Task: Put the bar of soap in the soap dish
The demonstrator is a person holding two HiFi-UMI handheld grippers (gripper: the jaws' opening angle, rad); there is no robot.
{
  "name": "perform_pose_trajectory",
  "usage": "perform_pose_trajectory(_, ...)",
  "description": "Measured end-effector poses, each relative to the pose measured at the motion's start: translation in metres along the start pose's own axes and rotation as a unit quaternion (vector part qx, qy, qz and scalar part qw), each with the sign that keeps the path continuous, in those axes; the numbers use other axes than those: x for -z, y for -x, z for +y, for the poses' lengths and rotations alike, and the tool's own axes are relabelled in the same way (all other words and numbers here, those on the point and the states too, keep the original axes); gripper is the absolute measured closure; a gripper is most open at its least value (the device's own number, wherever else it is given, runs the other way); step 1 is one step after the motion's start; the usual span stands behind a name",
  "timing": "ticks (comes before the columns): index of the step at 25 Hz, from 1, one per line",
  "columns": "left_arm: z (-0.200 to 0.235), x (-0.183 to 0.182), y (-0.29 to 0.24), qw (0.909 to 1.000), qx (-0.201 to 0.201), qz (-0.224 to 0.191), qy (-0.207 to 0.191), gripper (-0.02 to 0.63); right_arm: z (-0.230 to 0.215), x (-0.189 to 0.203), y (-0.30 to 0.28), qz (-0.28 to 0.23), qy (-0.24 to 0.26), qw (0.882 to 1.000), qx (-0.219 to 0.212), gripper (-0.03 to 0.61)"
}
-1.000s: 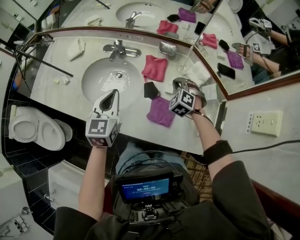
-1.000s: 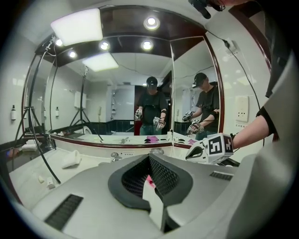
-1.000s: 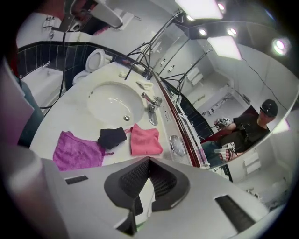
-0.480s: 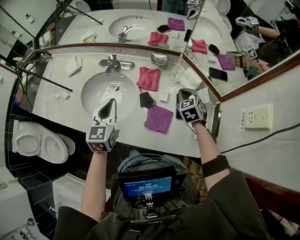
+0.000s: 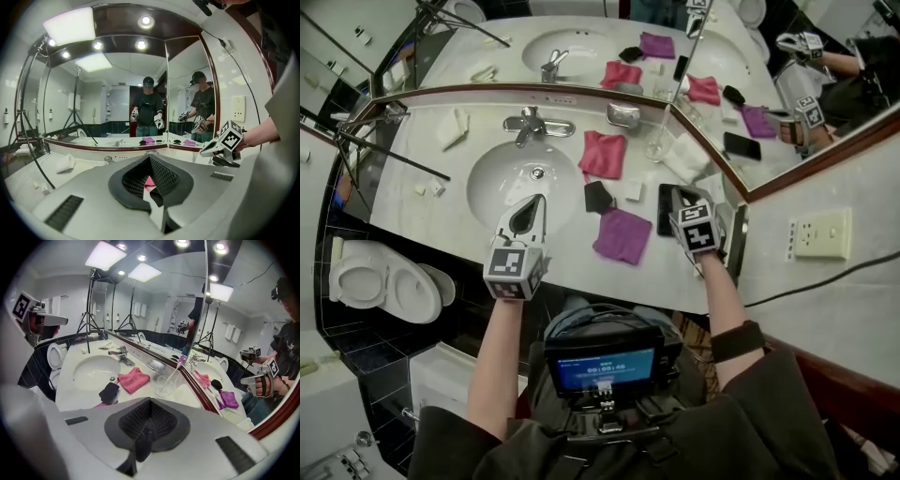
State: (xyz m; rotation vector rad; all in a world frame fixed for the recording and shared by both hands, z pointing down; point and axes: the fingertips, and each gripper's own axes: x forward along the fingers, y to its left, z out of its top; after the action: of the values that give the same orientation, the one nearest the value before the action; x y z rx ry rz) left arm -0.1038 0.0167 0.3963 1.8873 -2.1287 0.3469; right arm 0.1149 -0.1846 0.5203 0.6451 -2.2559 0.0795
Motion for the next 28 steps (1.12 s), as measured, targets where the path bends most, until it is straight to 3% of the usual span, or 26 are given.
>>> perform_pose_trajectory(10,-0.007,0.001,-0.010,0.9996,0.011,0.025,-0.004,0.610,0.003,0.004,-0.003,-0.001,-0.006,1.000,-0.015,0.561)
perform_pose_trajectory(20,-0.040,0.006,-0.052,0.9939,0.069,0.061,-0.062,0.611,0.002,0.020,0.004,0.003,-0.018,1.000,-0.016,0.561)
perform_pose_trajectory(25,-0.068,0.016,-0.082,0.9791,0.131,0.094,-0.125,0.593,0.009,0.032,0.007,0.007,-0.036,0.999,-0.014,0.561)
perform_pose_trajectory(28,-0.093,0.034,-0.099,0.9604,0.189,0.121,-0.165,0.524,0.013,0.041,0.009,0.011,-0.047,0.999,-0.013,0.561)
